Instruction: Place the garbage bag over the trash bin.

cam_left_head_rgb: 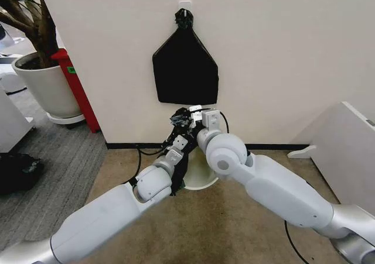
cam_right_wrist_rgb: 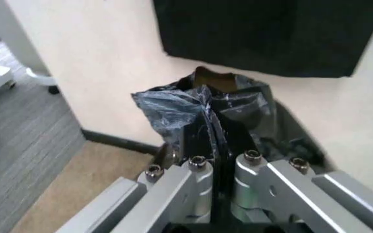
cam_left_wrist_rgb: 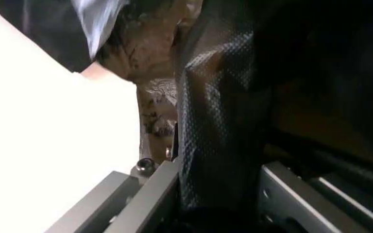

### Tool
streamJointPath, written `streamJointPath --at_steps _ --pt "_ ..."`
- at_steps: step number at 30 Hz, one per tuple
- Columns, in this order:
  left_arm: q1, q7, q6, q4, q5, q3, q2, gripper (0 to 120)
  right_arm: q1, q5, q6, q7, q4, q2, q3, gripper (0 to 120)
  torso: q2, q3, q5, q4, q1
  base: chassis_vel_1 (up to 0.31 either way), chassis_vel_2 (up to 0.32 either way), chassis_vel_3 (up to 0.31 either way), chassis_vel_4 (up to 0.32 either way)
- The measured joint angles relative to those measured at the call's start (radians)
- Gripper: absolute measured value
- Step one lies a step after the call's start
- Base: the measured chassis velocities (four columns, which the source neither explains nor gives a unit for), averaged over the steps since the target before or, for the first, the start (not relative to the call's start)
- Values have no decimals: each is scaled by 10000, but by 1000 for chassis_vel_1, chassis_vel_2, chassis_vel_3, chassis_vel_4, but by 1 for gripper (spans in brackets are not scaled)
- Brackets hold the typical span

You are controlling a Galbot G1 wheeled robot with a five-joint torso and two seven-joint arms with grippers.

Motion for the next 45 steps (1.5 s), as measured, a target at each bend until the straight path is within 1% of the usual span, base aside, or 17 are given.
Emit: streamJointPath --at_steps 6,8,10,12,14,17,20,24,25,26,28,30,33,36,41,43,45 --pt "69 -158 -107 -80 -466 -117 7 0 -125 116 52 48 137 -370 378 0 0 0 1 -1 0 0 0 0 0" --pt "91 -326 -137 -150 -903 -175 -9 0 -217 188 57 54 198 -556 564 0 0 0 1 -1 0 0 0 0 0" --pt "131 -531 -233 -278 -1631 -294 -38 0 -448 459 52 106 304 -893 957 0 0 0 2 -2 0 0 0 0 0" --pt "152 -580 -313 -326 -1847 -345 -38 0 -549 582 39 151 312 -1021 1147 0 0 0 2 -2 0 0 0 0 0" --pt "221 -625 -518 -447 -2263 -474 -23 0 -744 721 -5 185 280 -1282 1475 0 2 0 3 -2 0 0 0 0 0" --pt "365 -600 -919 -495 -2476 -668 34 0 -894 893 -81 205 260 -1627 1778 0 2 0 3 -2 0 0 0 0 0" --pt "480 -565 -1102 -546 -2645 -813 67 0 -961 1026 -128 245 256 -1816 1902 0 2 0 3 -2 0 0 0 0 0" --pt "766 -354 -1535 -668 -2866 -1172 147 0 -1046 1329 -226 307 218 -2168 2082 0 2 -1 3 -2 0 0 0 0 0" --pt "1102 -63 -1941 -791 -2964 -1588 249 0 -1081 1919 -377 377 159 -2390 2258 0 2 0 3 -1 0 0 0 0 0" --pt "1226 -2 -2049 -837 -3021 -1754 282 0 -1083 2231 -449 465 160 -2461 2333 0 2 -1 2 0 0 0 0 0 0" --pt "1445 76 -2189 -917 -3199 -2057 331 0 -1120 2719 -582 557 220 -2636 2449 0 2 0 1 1 0 0 0 0 0" --pt "1527 104 -2241 -953 -3295 -2169 348 0 -1161 2937 -675 558 267 -2730 2515 0 2 0 1 1 0 0 0 0 0" --pt "1821 190 -2444 -1067 -3735 -2568 378 0 -1358 3481 -930 555 437 -3008 2748 0 2 0 0 -1 0 0 0 0 0" --pt "1984 204 -2542 -1115 -4011 -2781 386 0 -1469 3650 -951 577 585 -3144 2900 0 2 -1 0 -2 0 0 0 0 0" --pt "2196 128 -2599 -1165 -4244 -3003 387 0 -1547 3914 -473 1039 1174 -3179 3294 0 2 0 -1 0 0 0 0 0 0" --pt "2248 109 -2608 -1174 -4264 -3042 402 0 -1548 4089 -84 1238 1614 -3203 3508 0 2 0 0 1 0 0 0 0 0" --pt "2266 92 -2608 -1175 -4293 -3058 420 0 -1548 4577 315 1315 2170 -3288 3808 1 2 -1 -3 0 0 0 0 0 0"
